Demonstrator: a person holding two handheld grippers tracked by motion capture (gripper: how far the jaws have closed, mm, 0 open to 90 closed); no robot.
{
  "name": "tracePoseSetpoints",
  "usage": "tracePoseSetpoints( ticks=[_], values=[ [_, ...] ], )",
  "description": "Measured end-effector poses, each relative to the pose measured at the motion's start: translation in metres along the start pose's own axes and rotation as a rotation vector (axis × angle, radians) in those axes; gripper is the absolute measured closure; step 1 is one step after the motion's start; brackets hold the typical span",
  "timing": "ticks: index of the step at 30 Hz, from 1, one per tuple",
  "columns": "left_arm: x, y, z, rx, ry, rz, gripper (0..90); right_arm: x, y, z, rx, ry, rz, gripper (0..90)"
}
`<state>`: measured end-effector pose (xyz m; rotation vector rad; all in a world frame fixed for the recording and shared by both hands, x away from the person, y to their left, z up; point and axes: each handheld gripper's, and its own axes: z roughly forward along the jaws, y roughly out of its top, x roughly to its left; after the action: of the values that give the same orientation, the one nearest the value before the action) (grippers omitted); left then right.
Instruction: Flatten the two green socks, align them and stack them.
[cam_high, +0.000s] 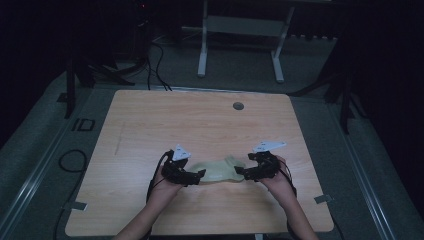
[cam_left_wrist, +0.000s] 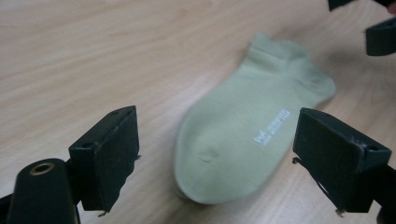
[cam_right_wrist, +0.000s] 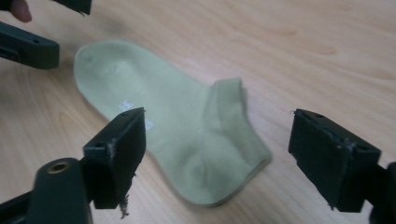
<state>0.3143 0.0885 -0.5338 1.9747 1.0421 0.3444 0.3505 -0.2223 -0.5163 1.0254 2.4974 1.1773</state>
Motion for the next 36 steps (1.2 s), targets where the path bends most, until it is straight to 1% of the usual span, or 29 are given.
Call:
tracePoseSetpoints(
  ticks=[1, 3, 5, 6, 7, 9, 10, 12, 13, 14, 15, 16, 18, 20, 23, 24, 25, 29, 30, 31, 33, 35, 36],
  values=[
    [0.001, 0.000, 0.000, 0.000, 0.001, -0.007, 14.8, -0.001, -0.001, -0.001, 0.000, 0.007, 0.006, 13.7],
    [0.003, -0.002, -0.001, -0.009, 0.007, -0.003, 14.7, -0.004, -0.004, -0.002, -0.016, 0.002, 0.005, 14.2],
    [0.004, -0.003, -0.001, -0.008, 0.014, 0.001, 13.6, -0.004, -0.006, -0.003, -0.020, -0.003, 0.000, 13.9],
    [0.005, -0.005, -0.002, -0.017, 0.015, -0.004, 13.6, -0.005, -0.007, -0.004, -0.030, -0.016, -0.008, 13.9],
    [0.006, -0.006, -0.003, -0.007, 0.017, 0.000, 11.5, -0.006, -0.010, -0.005, -0.039, -0.030, -0.016, 13.8],
    [0.006, -0.008, -0.003, 0.006, 0.026, -0.004, 7.7, -0.008, -0.014, -0.006, -0.038, -0.035, -0.015, 13.8],
    [0.006, -0.009, -0.004, 0.012, 0.030, -0.006, 7.4, -0.009, -0.015, -0.006, -0.034, -0.037, -0.015, 13.8],
    [0.008, -0.012, -0.005, 0.015, 0.038, -0.007, 6.1, -0.011, -0.019, -0.007, -0.033, -0.042, -0.022, 13.8],
    [0.009, -0.014, -0.006, 0.019, 0.043, -0.010, 3.1, -0.012, -0.020, -0.008, -0.027, -0.044, -0.020, 13.8],
    [0.010, -0.015, -0.006, 0.018, 0.048, -0.012, 2.1, -0.014, -0.022, -0.008, -0.025, -0.046, -0.022, 13.8],
    [0.012, -0.016, -0.007, 0.023, 0.046, -0.009, 2.1, -0.015, -0.023, -0.009, -0.026, -0.047, -0.019, 13.8],
    [0.013, -0.018, -0.008, 0.026, 0.042, -0.017, 2.2, -0.017, -0.025, -0.011, -0.023, -0.048, -0.011, 13.8],
    [0.015, -0.021, -0.010, 0.029, 0.050, -0.014, 2.1, -0.020, -0.027, -0.013, -0.025, -0.060, -0.007, 13.8],
    [0.017, -0.024, -0.013, 0.019, 0.049, -0.014, 2.1, -0.023, -0.030, -0.016, -0.023, -0.070, -0.003, 13.8],
    [0.022, -0.028, -0.018, 0.021, 0.051, -0.015, 2.1, -0.027, -0.035, -0.021, -0.025, -0.089, -0.005, 13.8],
    [0.024, -0.029, -0.020, 0.026, 0.059, -0.010, 2.1, -0.028, -0.037, -0.022, -0.024, -0.099, -0.009, 13.8],
    [0.025, -0.031, -0.022, 0.022, 0.066, -0.010, 2.1, -0.030, -0.039, -0.023, -0.027, -0.105, -0.008, 13.7],
    [0.031, -0.039, -0.032, 0.007, 0.066, -0.015, 2.1, -0.035, -0.050, -0.028, -0.017, -0.122, 0.010, 13.5],
    [0.031, -0.039, -0.032, 0.007, 0.066, -0.015, 2.1, -0.035, -0.050, -0.028, -0.017, -0.122, 0.010, 13.5],
    [0.034, -0.043, -0.037, 0.003, 0.072, -0.019, 2.1, -0.037, -0.053, -0.029, -0.015, -0.129, 0.014, 13.4],
    [0.038, -0.047, -0.042, -0.004, 0.080, -0.031, 2.1, -0.042, -0.061, -0.035, -0.018, -0.153, 0.029, 13.2],
    [0.042, -0.051, -0.045, -0.009, 0.082, -0.045, 2.1, -0.046, -0.066, -0.039, -0.023, -0.164, 0.040, 13.1],
    [0.043, -0.053, -0.047, -0.017, 0.091, -0.050, 2.1, -0.047, -0.068, -0.040, -0.019, -0.170, 0.045, 13.1]
  ],
)
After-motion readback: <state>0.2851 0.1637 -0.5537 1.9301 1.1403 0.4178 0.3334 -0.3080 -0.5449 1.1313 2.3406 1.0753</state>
